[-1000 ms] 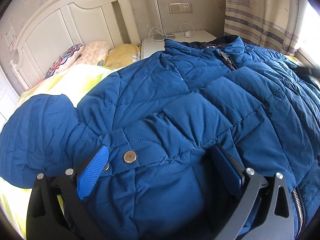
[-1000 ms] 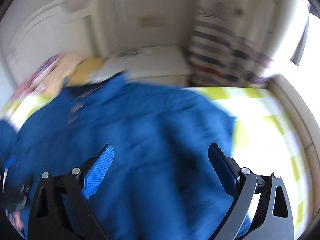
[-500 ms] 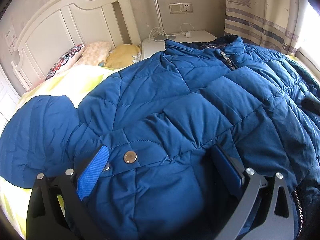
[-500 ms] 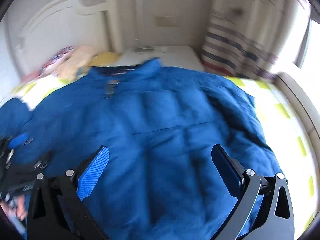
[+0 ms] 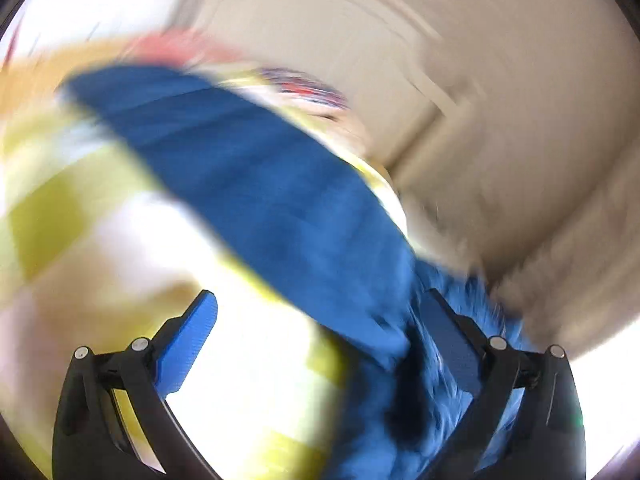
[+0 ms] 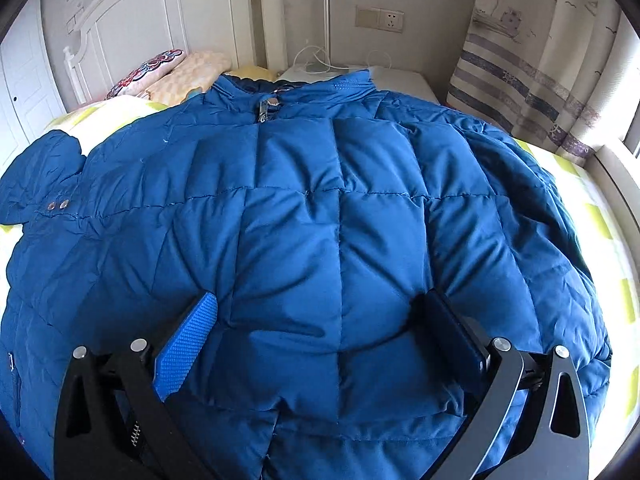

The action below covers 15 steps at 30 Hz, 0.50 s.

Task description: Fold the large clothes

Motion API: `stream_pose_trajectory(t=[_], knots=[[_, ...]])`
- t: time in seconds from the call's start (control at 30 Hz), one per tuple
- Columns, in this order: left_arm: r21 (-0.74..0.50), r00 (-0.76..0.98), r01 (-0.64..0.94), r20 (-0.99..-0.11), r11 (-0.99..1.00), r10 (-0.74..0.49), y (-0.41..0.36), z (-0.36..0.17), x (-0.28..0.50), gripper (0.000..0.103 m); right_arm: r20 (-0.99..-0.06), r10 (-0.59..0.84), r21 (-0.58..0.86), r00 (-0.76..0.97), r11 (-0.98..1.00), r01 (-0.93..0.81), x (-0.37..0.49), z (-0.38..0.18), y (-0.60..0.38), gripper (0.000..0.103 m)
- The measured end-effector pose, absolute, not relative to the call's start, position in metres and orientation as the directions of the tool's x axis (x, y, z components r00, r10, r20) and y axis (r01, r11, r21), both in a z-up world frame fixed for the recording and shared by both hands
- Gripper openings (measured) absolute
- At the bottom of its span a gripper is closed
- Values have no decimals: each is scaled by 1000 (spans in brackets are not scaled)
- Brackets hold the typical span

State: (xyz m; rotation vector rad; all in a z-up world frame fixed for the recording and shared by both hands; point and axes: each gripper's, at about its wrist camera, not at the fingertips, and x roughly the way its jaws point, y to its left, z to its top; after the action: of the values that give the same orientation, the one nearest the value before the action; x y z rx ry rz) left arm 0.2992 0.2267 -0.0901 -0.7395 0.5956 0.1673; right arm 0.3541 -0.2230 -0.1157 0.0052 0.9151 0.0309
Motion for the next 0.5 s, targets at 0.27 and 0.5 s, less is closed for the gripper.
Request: stream_pose_trajectory(t=[0.27,0.5], knots=[[-781,872,-407,-487,474,-54,369,-98,339,60,-792,27,17,610,1000,-23,352,-116,-221,99],[-693,910,-326,-415,643,13,324,-48,347,3,-771,42,49,635,999,-6,349,-112,-228,98]])
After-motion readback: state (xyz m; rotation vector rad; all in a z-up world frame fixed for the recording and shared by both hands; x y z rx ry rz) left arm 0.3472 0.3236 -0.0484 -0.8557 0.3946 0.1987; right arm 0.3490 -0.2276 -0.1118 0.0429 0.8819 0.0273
